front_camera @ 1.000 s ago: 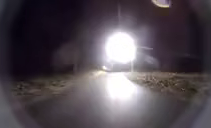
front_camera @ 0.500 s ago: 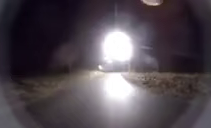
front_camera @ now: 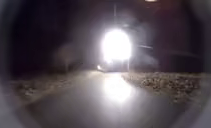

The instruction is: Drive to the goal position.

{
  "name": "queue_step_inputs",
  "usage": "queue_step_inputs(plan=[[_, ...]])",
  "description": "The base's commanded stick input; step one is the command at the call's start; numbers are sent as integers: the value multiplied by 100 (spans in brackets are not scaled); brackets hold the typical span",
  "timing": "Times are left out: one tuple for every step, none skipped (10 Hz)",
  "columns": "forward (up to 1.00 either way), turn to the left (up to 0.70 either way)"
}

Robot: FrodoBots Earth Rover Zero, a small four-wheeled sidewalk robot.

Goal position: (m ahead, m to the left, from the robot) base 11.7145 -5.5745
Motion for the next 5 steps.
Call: queue_step_inputs(plan=[[100,1],[100,8],[100,16],[100,18],[100,16]])
